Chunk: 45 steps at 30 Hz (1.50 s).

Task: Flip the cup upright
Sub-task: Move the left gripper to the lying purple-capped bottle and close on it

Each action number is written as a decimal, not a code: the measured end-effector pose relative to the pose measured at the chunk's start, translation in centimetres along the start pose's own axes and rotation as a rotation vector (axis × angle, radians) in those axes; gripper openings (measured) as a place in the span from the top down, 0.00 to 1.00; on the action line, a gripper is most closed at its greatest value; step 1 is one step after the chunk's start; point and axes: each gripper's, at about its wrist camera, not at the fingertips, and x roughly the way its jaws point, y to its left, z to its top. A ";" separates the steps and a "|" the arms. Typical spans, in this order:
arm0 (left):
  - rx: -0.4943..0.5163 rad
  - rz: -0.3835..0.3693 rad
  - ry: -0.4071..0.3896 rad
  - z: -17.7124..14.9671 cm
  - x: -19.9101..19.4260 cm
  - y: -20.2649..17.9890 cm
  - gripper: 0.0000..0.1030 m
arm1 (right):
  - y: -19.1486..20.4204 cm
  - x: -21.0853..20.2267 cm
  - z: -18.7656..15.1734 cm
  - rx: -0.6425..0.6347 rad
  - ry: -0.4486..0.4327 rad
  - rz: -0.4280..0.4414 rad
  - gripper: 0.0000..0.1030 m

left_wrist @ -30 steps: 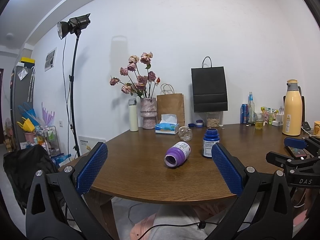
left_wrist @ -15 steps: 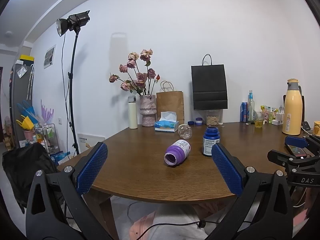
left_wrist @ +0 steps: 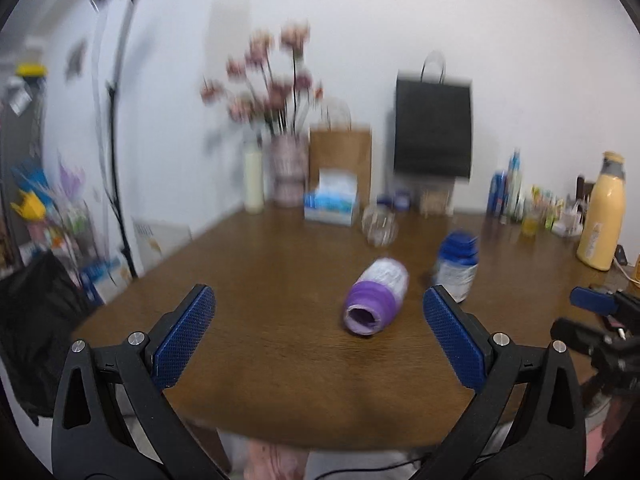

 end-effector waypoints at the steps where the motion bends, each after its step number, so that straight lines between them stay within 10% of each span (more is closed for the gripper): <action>1: -0.015 0.005 0.038 0.4 1.7 0.9 0.00 | 0.3 1.3 0.3 0.005 0.019 0.014 0.18; 5: -0.167 0.063 0.094 1.9 6.1 5.1 0.00 | 2.1 11.0 2.2 0.044 0.184 0.087 0.18; 15: -0.082 -0.007 0.224 3.2 13.1 7.3 0.00 | 3.3 22.6 4.3 0.185 0.335 0.004 0.23; 27: -0.092 -0.430 0.481 1.9 18.1 1.2 0.11 | 6.3 20.4 3.0 -0.225 0.392 0.279 0.29; 30: -0.030 -0.410 0.529 1.2 18.6 -1.1 0.34 | 5.4 19.7 2.7 -0.233 0.390 0.306 0.29; 45: 0.000 -0.182 0.436 1.1 16.3 1.7 0.34 | 4.4 17.8 1.6 -0.308 0.395 0.234 0.25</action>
